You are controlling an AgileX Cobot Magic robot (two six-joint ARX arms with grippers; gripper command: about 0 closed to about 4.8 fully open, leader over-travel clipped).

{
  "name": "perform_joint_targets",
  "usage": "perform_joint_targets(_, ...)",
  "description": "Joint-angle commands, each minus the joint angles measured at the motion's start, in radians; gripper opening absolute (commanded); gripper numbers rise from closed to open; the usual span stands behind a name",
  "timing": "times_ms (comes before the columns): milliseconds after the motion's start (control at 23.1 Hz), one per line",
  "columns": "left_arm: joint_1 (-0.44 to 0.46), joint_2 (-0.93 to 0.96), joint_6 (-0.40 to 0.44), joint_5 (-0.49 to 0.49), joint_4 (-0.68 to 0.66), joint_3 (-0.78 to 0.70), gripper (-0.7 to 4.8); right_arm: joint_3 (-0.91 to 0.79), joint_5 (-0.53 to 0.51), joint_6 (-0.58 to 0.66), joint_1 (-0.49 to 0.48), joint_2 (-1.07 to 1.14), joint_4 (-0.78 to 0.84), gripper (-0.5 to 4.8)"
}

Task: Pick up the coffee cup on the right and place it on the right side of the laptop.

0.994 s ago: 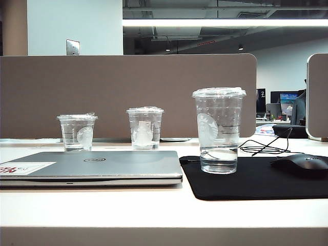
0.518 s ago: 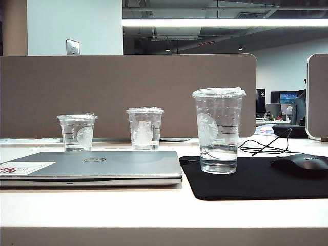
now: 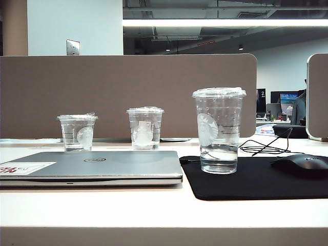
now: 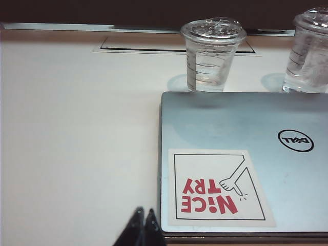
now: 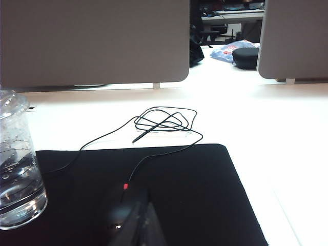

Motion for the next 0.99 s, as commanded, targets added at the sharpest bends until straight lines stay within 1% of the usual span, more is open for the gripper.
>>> perform_joint_targets(43, 0.0, 0.0, 0.004, 0.004, -0.002, 0.003, -0.05, -0.005, -0.002, -0.023, 0.001, -0.002, 0.011, -0.05)
perform_joint_targets(216, 0.0, 0.0, 0.004, 0.004, -0.002, 0.003, -0.05, -0.005, 0.018, -0.024, 0.008, -0.002, -0.015, -0.05)
perform_joint_targets(562, 0.0, 0.0, 0.004, 0.004, -0.002, 0.003, -0.05, -0.005, 0.018, -0.013, 0.008, -0.002, -0.019, -0.05)
perform_joint_targets(778, 0.0, 0.0, 0.004, 0.004, -0.002, 0.003, -0.05, -0.005, 0.018, -0.009, 0.008, -0.002, 0.018, -0.05)
perform_joint_targets(994, 0.0, 0.0, 0.004, 0.004, -0.002, 0.003, -0.05, -0.005, 0.017, -0.009, 0.008, -0.002, 0.018, -0.05)
